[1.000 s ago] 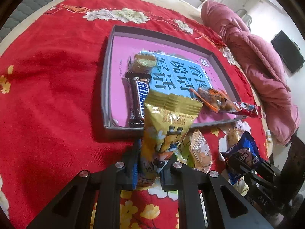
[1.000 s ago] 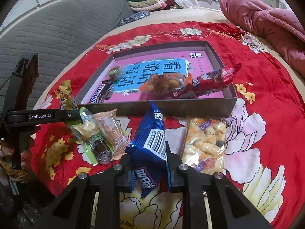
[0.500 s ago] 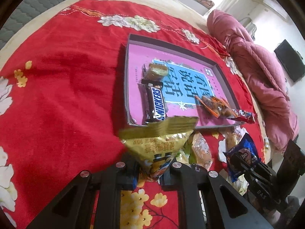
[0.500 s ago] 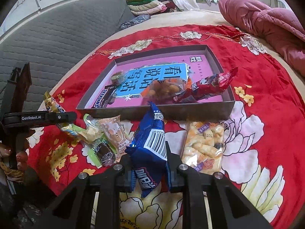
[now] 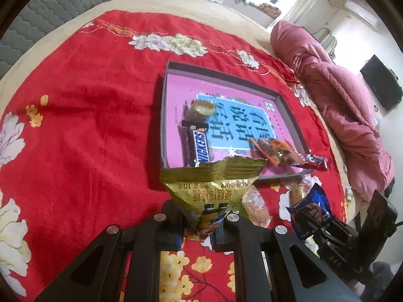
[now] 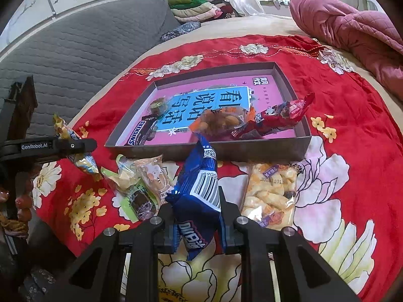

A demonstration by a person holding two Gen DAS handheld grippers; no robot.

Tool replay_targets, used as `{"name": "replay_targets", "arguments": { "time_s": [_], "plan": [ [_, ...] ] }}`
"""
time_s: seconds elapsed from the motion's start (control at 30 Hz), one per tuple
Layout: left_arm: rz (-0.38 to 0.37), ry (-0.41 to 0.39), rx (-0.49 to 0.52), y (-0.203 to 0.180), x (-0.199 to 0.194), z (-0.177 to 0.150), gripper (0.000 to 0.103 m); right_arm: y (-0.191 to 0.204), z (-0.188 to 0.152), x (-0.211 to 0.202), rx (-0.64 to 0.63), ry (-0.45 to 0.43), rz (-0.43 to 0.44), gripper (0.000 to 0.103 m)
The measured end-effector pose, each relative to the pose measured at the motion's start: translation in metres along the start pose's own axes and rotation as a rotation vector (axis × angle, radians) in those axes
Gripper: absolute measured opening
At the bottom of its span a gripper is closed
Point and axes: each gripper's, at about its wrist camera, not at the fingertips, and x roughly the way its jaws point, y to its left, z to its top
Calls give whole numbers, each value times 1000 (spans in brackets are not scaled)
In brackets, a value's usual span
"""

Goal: Organize snacks
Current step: 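Lift the yellow chip bag with the left tool while the right lifts the blue packet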

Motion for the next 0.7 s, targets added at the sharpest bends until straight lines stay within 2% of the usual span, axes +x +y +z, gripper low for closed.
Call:
{"name": "replay_targets", "arguments": {
  "time_s": [0.7],
  "plan": [
    [-4,-47,12,-21,-16,15,15,2,16,-15,11,-85,53,23]
  ]
}}
